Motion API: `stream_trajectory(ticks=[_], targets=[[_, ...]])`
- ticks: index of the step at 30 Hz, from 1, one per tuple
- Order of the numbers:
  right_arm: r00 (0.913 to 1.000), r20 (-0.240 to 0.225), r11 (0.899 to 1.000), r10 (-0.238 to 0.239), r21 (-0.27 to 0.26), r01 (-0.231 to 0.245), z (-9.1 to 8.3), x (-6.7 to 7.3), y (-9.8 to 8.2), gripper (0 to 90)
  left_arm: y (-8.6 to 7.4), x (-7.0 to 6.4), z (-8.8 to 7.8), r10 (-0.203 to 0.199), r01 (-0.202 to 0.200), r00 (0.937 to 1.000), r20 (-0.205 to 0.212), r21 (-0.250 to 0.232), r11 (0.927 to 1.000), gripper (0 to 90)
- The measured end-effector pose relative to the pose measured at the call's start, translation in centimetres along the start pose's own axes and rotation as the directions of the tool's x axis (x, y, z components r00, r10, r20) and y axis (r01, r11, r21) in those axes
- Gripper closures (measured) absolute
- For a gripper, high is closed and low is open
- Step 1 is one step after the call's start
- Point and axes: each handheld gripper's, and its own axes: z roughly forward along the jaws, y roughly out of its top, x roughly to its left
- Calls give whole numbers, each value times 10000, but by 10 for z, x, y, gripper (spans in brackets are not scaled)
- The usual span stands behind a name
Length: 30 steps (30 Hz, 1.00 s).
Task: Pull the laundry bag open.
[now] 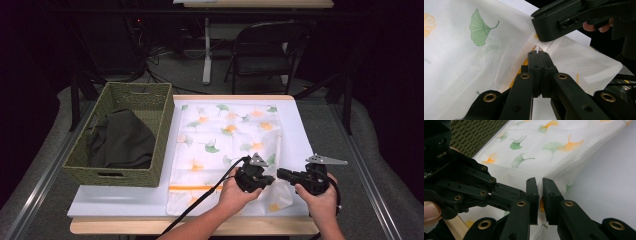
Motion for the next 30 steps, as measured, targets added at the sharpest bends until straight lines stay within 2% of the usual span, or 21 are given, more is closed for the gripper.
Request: stream_trajectory(ticks=[4,7,18,25,30], targets=[[9993,222,9995,-309,85,307,-1,1,0,784,-1,1,0,-122,122,9999,36,-44,9999,895],[9990,278,9993,-345,123,342,-2,1,0,756,-1,3,0,-158,158,9998,116,0,9999,895],[9991,362,9991,-215,387,201,-3,-2,-2,657,-3,4,2,-240,238,9996,151,131,9996,895],[9996,280,9988,10,488,-24,-2,-4,-4,639,-3,5,3,-307,304,9994,162,168,9994,895],[9999,94,9969,111,782,-118,0,-4,-6,635,-4,6,4,-382,379,9991,206,178,9991,895]])
